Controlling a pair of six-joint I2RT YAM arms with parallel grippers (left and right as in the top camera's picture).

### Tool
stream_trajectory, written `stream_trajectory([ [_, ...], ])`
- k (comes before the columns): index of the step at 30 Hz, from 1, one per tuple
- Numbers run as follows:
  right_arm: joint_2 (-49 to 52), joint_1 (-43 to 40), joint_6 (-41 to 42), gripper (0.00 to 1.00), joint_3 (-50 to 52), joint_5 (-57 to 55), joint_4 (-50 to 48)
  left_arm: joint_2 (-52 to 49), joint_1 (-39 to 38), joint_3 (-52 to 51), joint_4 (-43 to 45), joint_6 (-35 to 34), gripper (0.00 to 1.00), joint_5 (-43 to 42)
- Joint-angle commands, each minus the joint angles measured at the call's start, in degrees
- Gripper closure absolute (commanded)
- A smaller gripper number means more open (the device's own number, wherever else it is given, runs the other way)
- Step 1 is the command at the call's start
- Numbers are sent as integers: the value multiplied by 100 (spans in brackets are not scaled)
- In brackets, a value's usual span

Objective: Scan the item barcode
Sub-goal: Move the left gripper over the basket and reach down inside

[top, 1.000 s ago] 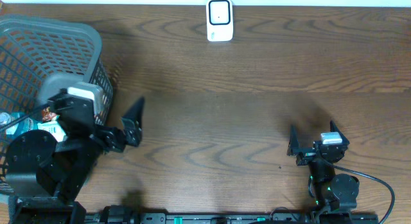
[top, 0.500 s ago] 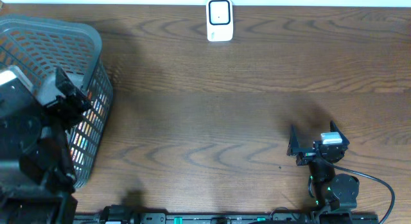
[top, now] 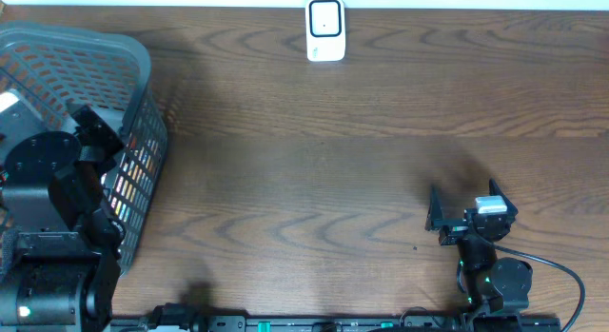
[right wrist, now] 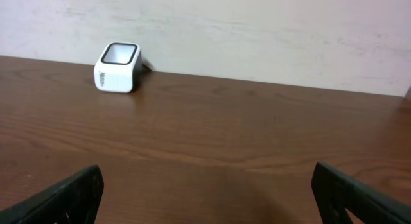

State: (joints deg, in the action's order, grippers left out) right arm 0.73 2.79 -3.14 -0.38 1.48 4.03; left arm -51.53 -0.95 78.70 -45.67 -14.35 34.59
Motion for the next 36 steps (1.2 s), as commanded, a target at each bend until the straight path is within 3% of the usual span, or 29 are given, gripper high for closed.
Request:
stream_trajectory([
  [1, -9, -55, 74, 1, 7, -48, 26, -13, 11, 90, -50, -232, 2, 391],
  [12, -9, -55, 74, 1, 7, -48, 26, -472, 780, 90, -81, -575, 2, 385],
  [19, -9, -55, 74, 1, 7, -48, 26, -669, 1799, 87, -540, -1432, 2, 354],
  [29, -9, -55, 74, 1, 7, -48, 26, -1220, 3117, 13, -758, -1547, 2, -1255],
  [36, -9, -55, 74, 1, 7, -48, 26, -1665, 3838, -177, -713, -769, 2, -2420],
])
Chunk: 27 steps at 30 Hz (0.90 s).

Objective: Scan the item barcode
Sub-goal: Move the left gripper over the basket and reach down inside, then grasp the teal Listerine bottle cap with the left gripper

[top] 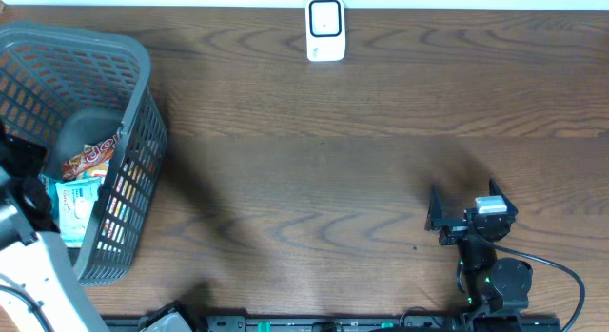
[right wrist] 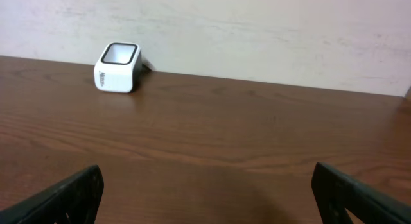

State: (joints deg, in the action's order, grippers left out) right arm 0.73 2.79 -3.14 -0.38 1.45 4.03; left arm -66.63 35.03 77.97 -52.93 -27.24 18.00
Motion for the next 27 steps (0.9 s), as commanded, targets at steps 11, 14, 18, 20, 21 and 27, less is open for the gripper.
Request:
stream_trajectory([
  [11, -9, -55, 74, 1, 7, -46, 26, -304, 787, -136, 282, 2063, 2, -1805],
  [14, -9, -55, 72, 1, 7, -46, 26, -304, 848, -280, 424, 2446, 2, -1897],
  [18, -9, -55, 74, 1, 7, -46, 26, -313, 922, -638, 662, 2577, 2, -1906],
  [20, -9, -55, 74, 1, 7, -46, 26, -315, 988, -796, 772, 2577, 2, -1904],
  [21, -9, -55, 74, 1, 7, -46, 26, -315, 1032, -870, 837, 2577, 2, -1904],
  [27, -9, -55, 74, 1, 7, -46, 26, -487, 1379, -1036, 1156, 2575, 2, -1888],
])
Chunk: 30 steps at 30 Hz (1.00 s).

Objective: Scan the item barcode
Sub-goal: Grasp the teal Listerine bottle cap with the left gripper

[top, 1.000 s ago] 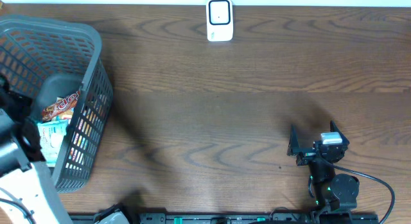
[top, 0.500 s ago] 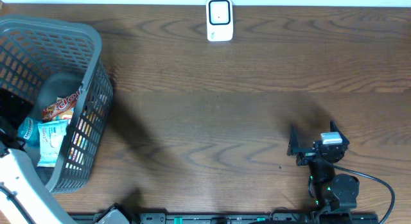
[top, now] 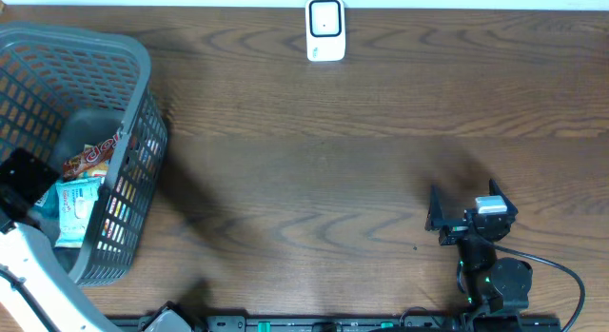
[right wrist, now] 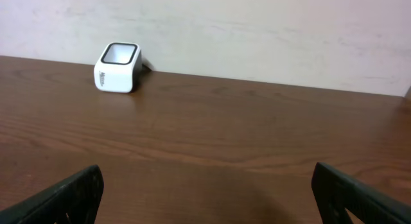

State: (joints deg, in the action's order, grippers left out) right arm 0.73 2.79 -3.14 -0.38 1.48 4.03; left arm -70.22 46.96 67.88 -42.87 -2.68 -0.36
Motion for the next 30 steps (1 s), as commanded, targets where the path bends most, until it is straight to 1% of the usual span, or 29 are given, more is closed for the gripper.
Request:
stream_trajectory([
  [1, -9, -55, 74, 1, 7, -48, 26, -195, 227, -28, 214, 118, 2, -50],
  [11, -9, -55, 74, 1, 7, -48, 26, -1005, 254, -26, 450, 133, 2, -79],
  [13, -9, -55, 74, 1, 7, -48, 26, -1147, 251, -26, 487, 282, 3, -129],
  [15, -9, -55, 74, 1, 7, -48, 26, -1268, 254, -28, 555, 527, 2, -431],
  [16, -9, -55, 74, 1, 7, -48, 26, -1357, 251, -26, 595, 754, 2, -697],
  [18, -9, -55, 74, 1, 7, -48, 26, -1447, 251, -26, 610, 894, 2, -807],
  [30, -9, -55, 74, 1, 7, -48, 26, -1904, 251, -26, 772, 911, 2, -828],
])
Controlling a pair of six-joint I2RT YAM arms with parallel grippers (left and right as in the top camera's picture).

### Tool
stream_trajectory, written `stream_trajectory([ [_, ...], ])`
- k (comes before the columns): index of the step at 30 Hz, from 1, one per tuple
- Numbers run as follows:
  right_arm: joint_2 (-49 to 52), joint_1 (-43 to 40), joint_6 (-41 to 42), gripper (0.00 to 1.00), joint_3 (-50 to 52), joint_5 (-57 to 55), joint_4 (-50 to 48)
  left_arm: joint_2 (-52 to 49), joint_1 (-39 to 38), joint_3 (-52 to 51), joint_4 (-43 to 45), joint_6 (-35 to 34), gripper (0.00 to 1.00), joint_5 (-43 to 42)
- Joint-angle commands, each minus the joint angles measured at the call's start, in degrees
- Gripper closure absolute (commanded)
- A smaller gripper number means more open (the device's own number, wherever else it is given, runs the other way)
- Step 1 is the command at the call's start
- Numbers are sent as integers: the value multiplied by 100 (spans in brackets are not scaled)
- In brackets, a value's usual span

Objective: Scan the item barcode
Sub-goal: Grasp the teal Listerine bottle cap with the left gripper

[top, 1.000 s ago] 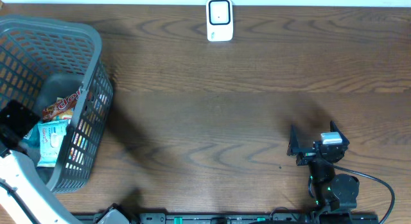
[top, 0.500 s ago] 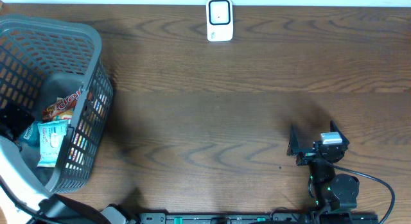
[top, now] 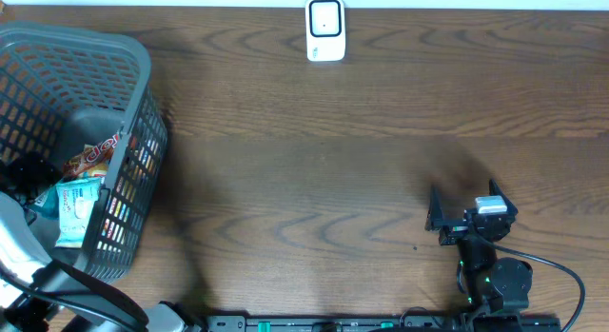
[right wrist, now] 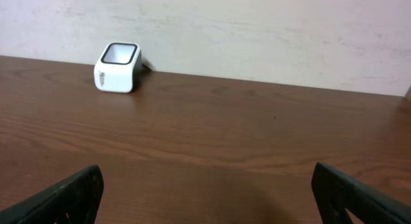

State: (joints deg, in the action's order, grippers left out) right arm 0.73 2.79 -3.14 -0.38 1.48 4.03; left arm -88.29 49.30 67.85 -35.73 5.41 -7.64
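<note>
The white barcode scanner stands at the table's far edge; the right wrist view shows the scanner against the wall. A grey mesh basket at the left holds a teal packet and an orange-red snack bar. My left gripper is a dark shape inside the basket's left side, beside the teal packet; its jaws cannot be made out. My right gripper rests open near the front right, and in its own view the right gripper has nothing between its fingers.
The left arm's white link runs from the front left corner up into the basket. A black cable loops beside the right arm's base. The brown wooden table lies between basket, scanner and right arm.
The left gripper sits slightly further into the basket, by the teal packet, and the arm's links have shifted at the front left. The right arm and scanner are unchanged.
At first the left arm loomed over the basket and hid its contents. Then it stood at the left edge, leaving the snack bar and teal packet in view. After that its gripper was at the basket's left side, where it still is. The right gripper has stayed open and still.
</note>
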Motion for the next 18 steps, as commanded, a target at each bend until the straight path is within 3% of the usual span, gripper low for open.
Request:
stream_trajectory([
  [1, -9, -55, 74, 1, 7, -48, 26, -122, 11, -24, 74, 103, 2, -101],
  [5, -9, -55, 74, 1, 7, -48, 26, -212, 13, -24, 103, 149, 2, -262],
  [7, -9, -55, 74, 1, 7, -50, 26, -234, 13, -26, 92, 146, 14, -326],
  [8, -9, -55, 72, 1, 7, -48, 26, -234, 13, -26, 92, 144, 28, -348],
  [10, -9, -55, 74, 1, 7, -48, 26, -234, 13, -24, 94, 144, 35, -352],
  [11, -9, -55, 74, 1, 7, -50, 26, -234, 13, -24, 94, 144, 46, -352],
  [16, -9, -55, 74, 1, 7, -50, 26, -234, 13, -24, 109, 140, 70, -352],
  [18, -9, -55, 72, 1, 7, -48, 26, -232, 13, -24, 120, 140, 72, -352],
])
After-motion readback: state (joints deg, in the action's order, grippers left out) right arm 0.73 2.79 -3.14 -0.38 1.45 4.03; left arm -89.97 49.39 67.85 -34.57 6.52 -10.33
